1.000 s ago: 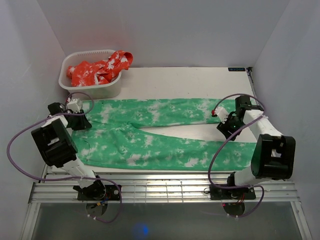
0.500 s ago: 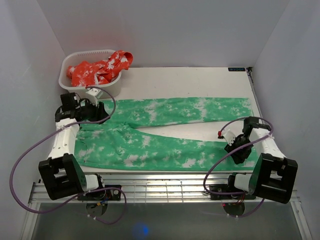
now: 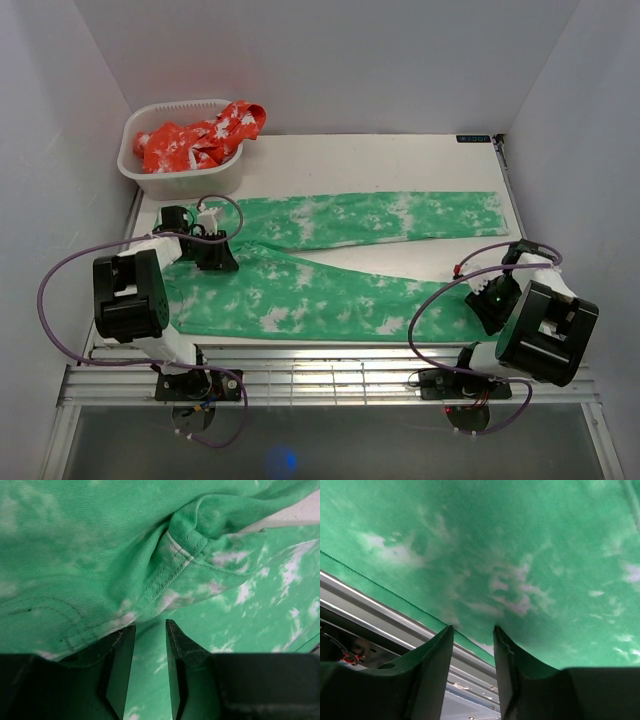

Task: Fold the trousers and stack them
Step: Flatten the trousers out

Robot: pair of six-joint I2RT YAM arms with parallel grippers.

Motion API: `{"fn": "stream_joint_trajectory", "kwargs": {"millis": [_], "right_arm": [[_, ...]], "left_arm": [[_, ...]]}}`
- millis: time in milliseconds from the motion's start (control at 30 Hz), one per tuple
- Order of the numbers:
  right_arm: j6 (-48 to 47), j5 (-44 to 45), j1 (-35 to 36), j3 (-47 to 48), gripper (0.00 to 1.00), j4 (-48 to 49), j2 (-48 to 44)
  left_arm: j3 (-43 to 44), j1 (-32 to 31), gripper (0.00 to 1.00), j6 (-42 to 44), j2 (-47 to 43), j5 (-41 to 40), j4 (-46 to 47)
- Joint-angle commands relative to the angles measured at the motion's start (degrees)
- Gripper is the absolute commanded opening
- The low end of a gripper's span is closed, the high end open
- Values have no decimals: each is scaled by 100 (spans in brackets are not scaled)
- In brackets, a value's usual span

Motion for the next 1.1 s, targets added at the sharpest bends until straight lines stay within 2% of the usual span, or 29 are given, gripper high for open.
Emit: {"fn": "stream_joint_trajectory", "kwargs": {"millis": [0,33,100,133,200,233,267,367,567,733,933,1067], "right_arm": [[-1055,470,-192,28,46,687,282],[-1073,277,-192,248,49,312,256],[-968,-548,-183,853,51,-95,308],[-689,-812,-165,1596,52,-262,387],[-380,-1585,-121,2408,51,-728,746],[-187,-1797,-87,3108,51,-773,887],[198,-2095,27,3394,51,-730,1167],[1015,-2159,500,4062,49,-309,1625],[1836,-1553,1389,4442,47,861,2829],[2073,-1176,1540,4575,45,1352,3533],[1627,-657,1514,3768,38,1336,3561],[1205,-883,1347,3441,29,609,3420]], "left_arm": [[245,2,43,277,84,-409,136],[280,2,47,454,-39,107,20],[473,2,52,840,-487,532,-454],[561,2,55,1103,-628,812,-586],[895,2,58,1307,-900,1034,-912],[1000,10,60,1273,-945,1113,-939],[1106,2,62,1221,-954,1253,-948],[1501,-25,63,905,-639,1185,-851],[1845,-16,62,570,144,192,-438],[1810,72,62,421,294,-142,-271],[1713,502,61,368,469,-249,-341],[1827,1020,61,490,733,-81,-613]]}}
